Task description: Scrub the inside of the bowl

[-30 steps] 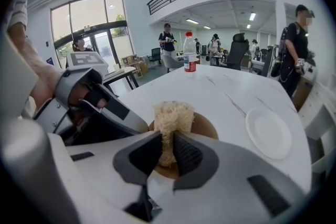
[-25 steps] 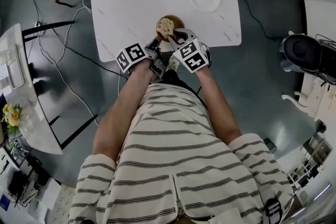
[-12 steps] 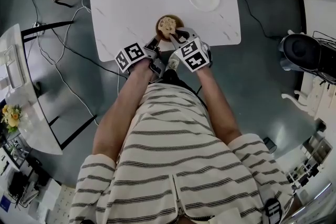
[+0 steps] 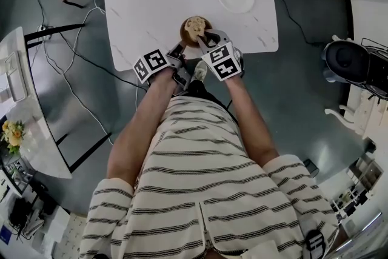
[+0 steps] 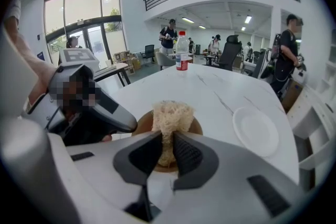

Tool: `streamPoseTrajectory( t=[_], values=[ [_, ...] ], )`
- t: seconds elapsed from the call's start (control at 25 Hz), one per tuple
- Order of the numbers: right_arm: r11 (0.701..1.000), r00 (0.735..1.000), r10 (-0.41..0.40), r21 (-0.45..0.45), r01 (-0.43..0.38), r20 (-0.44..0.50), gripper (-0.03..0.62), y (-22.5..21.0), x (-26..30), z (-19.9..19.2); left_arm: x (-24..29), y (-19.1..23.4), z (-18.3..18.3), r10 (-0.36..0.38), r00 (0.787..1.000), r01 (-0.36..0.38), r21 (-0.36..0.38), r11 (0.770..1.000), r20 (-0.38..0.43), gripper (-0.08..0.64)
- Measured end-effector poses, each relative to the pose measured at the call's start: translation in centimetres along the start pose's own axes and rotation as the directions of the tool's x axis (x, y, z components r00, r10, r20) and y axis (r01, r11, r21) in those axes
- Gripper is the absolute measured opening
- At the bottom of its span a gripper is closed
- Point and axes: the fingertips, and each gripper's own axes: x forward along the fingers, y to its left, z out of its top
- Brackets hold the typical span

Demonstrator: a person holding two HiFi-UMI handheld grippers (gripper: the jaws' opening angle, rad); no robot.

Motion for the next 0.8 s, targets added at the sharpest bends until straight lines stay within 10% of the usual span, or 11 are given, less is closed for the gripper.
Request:
streamPoseTrajectory(
  t=[0.8],
  values=[
    [0.995,0.996,0.005,0.103,-0.014,0.087,0.069,-0.5,-0.7,1.5,0.5,-0.5,0.3,-0.015,1.0,0.015,0.001,1.0,0.0,0.025]
  ],
)
